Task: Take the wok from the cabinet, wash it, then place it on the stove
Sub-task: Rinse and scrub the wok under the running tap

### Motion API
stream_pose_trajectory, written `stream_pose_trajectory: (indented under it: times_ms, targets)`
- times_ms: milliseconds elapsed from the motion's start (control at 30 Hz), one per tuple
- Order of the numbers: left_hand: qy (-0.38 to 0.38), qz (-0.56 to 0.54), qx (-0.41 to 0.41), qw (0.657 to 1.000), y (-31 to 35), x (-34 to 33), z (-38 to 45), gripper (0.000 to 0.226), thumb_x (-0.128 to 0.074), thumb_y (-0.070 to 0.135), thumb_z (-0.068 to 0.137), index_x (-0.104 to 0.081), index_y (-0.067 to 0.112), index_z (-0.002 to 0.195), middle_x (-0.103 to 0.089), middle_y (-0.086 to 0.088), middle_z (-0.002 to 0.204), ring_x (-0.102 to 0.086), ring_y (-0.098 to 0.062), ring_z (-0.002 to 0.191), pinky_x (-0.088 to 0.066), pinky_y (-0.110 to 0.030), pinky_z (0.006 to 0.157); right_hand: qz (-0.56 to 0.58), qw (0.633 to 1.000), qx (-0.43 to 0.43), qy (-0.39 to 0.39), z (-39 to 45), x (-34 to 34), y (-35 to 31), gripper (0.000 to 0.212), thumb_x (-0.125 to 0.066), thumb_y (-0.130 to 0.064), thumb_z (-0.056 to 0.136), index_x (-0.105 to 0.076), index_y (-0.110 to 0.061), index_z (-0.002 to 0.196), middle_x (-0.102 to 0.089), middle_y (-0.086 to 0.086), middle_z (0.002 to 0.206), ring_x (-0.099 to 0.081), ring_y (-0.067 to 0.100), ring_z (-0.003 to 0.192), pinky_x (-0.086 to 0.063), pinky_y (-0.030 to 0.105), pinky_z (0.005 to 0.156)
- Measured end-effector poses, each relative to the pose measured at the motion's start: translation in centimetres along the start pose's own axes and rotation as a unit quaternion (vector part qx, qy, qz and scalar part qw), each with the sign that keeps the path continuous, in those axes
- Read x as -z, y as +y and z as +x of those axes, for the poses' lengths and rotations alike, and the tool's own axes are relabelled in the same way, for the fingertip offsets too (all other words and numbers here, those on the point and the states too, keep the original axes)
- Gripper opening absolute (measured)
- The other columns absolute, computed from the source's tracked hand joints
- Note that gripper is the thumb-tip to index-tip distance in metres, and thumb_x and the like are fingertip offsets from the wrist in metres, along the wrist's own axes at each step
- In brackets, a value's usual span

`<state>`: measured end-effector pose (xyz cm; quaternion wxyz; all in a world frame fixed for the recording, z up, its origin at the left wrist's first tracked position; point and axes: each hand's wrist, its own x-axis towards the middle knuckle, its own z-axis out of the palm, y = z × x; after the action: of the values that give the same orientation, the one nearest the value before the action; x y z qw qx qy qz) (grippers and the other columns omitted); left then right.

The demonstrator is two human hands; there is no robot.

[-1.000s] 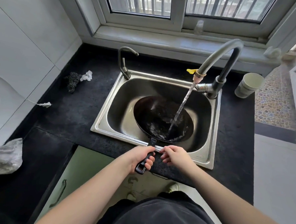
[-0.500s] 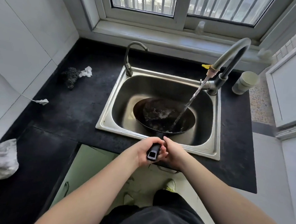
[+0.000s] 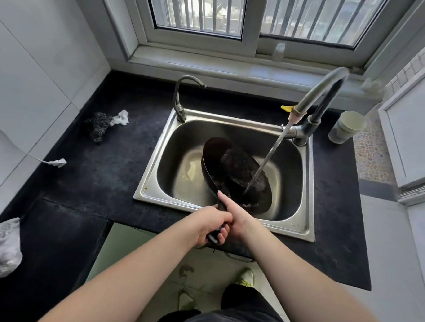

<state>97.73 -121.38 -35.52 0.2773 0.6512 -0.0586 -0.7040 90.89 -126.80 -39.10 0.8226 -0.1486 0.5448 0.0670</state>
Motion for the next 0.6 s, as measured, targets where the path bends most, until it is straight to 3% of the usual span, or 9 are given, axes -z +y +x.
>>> stream_pose_trajectory:
  times_ms: [100,167,333,500,600]
  targets:
    - [0.017,0.033,-0.020,0.999,-1.5,0.4,0.2,0.015,-0.041,0.002,0.091,-0.041,0.014,0.083,-0.039,-0.003,0.056,-0.035,-0.005,0.031,-0.027,-0.011,0.032,0.037,0.999,0.009,-0.035,0.2,-0.1,0.7,0.047,-0.051,-0.061,0.088,-0.059,-0.017,0.072,-0.066,0.000,0.062,-0.060,0.018,0.043,-0.045,0.017,0.040]
    - [0.039,0.051,-0.035,0.997,-2.8,0.7,0.5,0.011,-0.043,0.003,0.089,-0.042,0.014,0.086,-0.042,-0.003,0.055,-0.036,-0.007,0.033,-0.029,-0.012,0.034,0.030,0.999,0.020,-0.025,0.5,-0.3,1.3,0.041,-0.050,-0.051,0.093,-0.061,-0.016,0.074,-0.065,-0.001,0.056,-0.060,0.016,0.043,-0.045,0.016,0.042]
    - [0.040,0.047,-0.070,0.996,-5.2,1.2,1.0,0.011,-0.042,0.002,0.088,-0.041,0.012,0.083,-0.044,-0.004,0.054,-0.037,-0.011,0.035,-0.031,-0.015,0.037,0.082,0.995,0.062,0.017,1.9,-0.8,3.0,0.047,-0.052,-0.028,0.096,-0.050,-0.014,0.052,-0.057,-0.003,0.047,-0.061,0.012,0.049,-0.049,0.024,0.056]
    - [0.009,0.016,-0.087,0.996,-6.5,2.3,0.7,0.016,-0.039,-0.001,0.091,-0.039,0.010,0.080,-0.042,-0.004,0.050,-0.035,-0.012,0.032,-0.030,-0.015,0.036,0.079,0.993,0.079,0.047,1.7,-1.7,3.8,0.037,-0.054,-0.020,0.095,-0.046,-0.013,0.061,-0.053,0.002,0.060,-0.060,0.012,0.042,-0.047,0.018,0.045]
    - [-0.022,-0.030,-0.086,0.996,-6.5,2.9,0.3,0.021,-0.038,-0.002,0.093,-0.038,0.011,0.077,-0.041,-0.003,0.049,-0.034,-0.010,0.032,-0.028,-0.013,0.036,0.074,0.991,0.089,0.070,1.3,-2.5,3.7,0.038,-0.052,-0.018,0.096,-0.044,-0.012,0.060,-0.051,0.001,0.054,-0.056,0.014,0.049,-0.045,0.019,0.045]
